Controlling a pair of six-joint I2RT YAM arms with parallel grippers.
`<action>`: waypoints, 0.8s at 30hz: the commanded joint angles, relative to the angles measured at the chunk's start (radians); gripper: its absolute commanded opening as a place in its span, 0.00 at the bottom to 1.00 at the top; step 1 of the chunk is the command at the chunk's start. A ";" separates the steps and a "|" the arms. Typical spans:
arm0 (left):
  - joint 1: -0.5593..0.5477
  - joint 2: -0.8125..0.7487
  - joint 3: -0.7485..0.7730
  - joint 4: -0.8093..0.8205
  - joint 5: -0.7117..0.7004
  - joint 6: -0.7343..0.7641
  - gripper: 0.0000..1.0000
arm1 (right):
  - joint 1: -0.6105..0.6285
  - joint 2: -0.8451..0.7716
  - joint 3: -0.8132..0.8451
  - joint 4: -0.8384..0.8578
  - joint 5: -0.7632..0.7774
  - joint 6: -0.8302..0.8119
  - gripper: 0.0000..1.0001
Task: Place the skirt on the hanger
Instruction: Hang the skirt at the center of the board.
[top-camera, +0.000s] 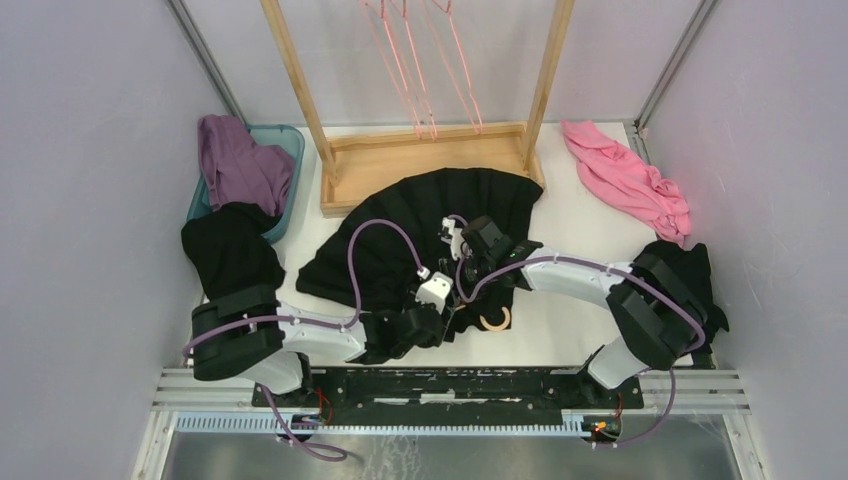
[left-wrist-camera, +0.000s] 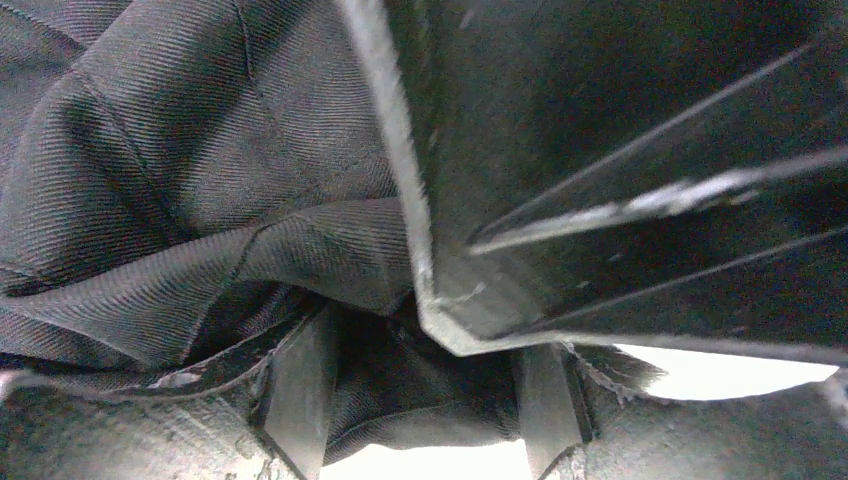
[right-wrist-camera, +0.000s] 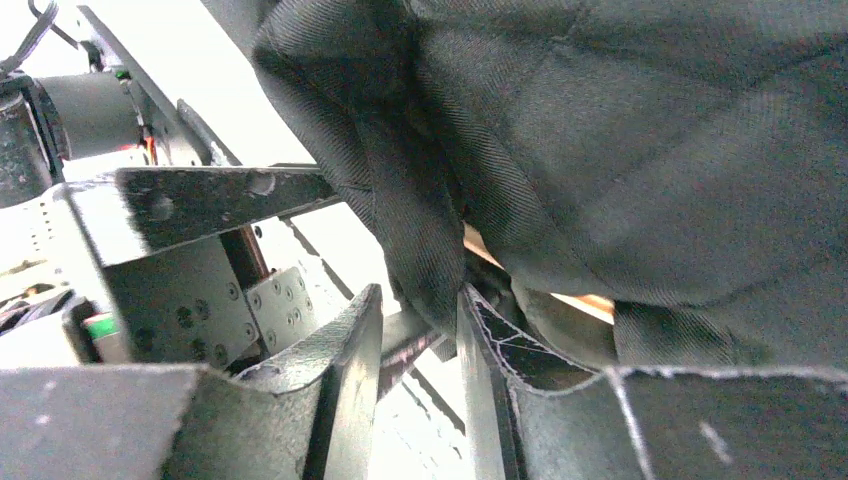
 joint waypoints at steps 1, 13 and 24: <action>0.009 0.049 0.009 -0.005 0.042 0.017 0.61 | -0.014 -0.138 0.044 -0.133 0.048 -0.037 0.38; 0.011 0.014 0.012 -0.038 0.025 0.011 0.20 | -0.096 -0.331 0.069 -0.476 0.470 -0.161 0.41; 0.008 -0.086 -0.016 -0.082 0.049 -0.040 0.16 | -0.310 -0.331 -0.146 -0.281 0.515 -0.109 0.50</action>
